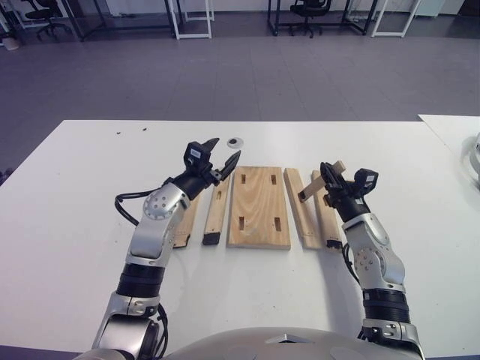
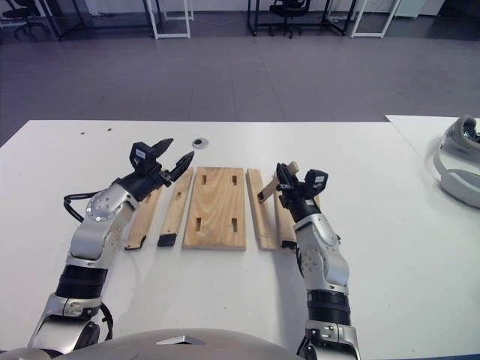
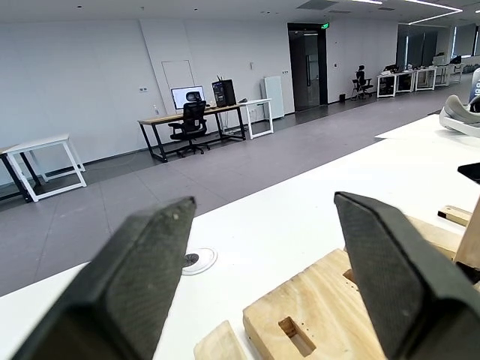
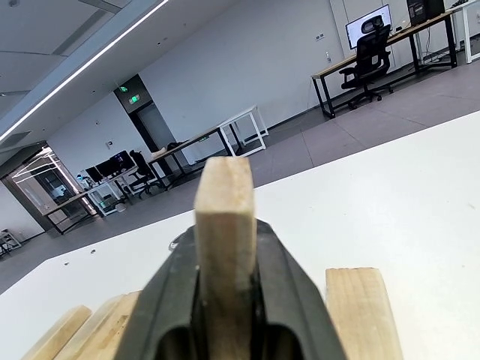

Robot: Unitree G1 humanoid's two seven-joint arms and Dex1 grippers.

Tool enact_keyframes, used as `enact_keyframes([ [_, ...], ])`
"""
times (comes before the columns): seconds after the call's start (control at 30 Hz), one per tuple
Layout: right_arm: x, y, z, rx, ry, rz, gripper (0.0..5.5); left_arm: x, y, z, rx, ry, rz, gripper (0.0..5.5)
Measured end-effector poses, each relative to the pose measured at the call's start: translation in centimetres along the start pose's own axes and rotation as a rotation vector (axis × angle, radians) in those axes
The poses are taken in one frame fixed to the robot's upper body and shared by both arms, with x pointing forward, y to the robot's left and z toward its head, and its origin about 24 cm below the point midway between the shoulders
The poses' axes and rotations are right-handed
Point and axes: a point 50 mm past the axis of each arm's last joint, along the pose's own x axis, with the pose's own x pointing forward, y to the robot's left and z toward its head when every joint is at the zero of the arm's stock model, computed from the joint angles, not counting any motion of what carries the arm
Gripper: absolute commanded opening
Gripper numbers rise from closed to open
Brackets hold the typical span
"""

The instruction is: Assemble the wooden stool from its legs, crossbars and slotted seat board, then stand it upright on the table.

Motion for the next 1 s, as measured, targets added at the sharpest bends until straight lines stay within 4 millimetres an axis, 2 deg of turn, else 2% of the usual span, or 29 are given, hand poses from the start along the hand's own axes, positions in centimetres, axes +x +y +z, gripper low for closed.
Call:
enact_keyframes([
  [0.1,0.5,0.2,-0.6,-0.019,0.038,0.010,0.41,0.0,0.0,-0.1,0.006,0.006,0.001,3.38],
  [0.23,1.5,0.4,-0.7,-0.158,0.066,-0.002,0.41,0.1,-0.1,-0.3,0.006,0.015,0.000,3.38],
  [0.33,1.4,-0.1,-0.4,-0.260,0.079,-0.032,0.41,0.0,0.0,-0.3,0.008,0.016,0.001,3.38],
  [0.43,1.0,-0.4,-1.3,-0.352,0.109,-0.011,0.41,0.0,-0.1,-0.4,0.007,0.017,0.002,3.38],
  [0.67,0.6,-0.9,-2.0,-0.389,0.084,0.061,0.41,-0.1,-0.1,-0.5,0.006,0.018,0.004,3.38],
  [0.73,0.6,-0.9,-1.8,-0.380,0.090,0.072,0.88,-0.1,-0.1,-0.4,0.007,0.018,0.004,3.38],
  [0.77,0.4,-1.2,-2.2,-0.367,0.147,0.061,1.05,-0.1,-0.1,-0.4,0.007,0.017,0.004,3.38],
  [0.8,-1.1,-2.0,-4.1,-0.318,0.268,0.024,1.25,-0.2,0.0,-0.5,0.008,0.019,0.010,3.38],
  [0.93,0.0,-1.2,-2.7,-0.338,0.303,0.059,1.90,0.1,-0.4,-0.7,0.000,0.022,0.000,3.38],
  [1.0,-0.2,-1.2,-2.6,-0.381,0.384,0.060,2.23,0.0,-0.4,-0.7,0.001,0.020,0.003,3.38],
])
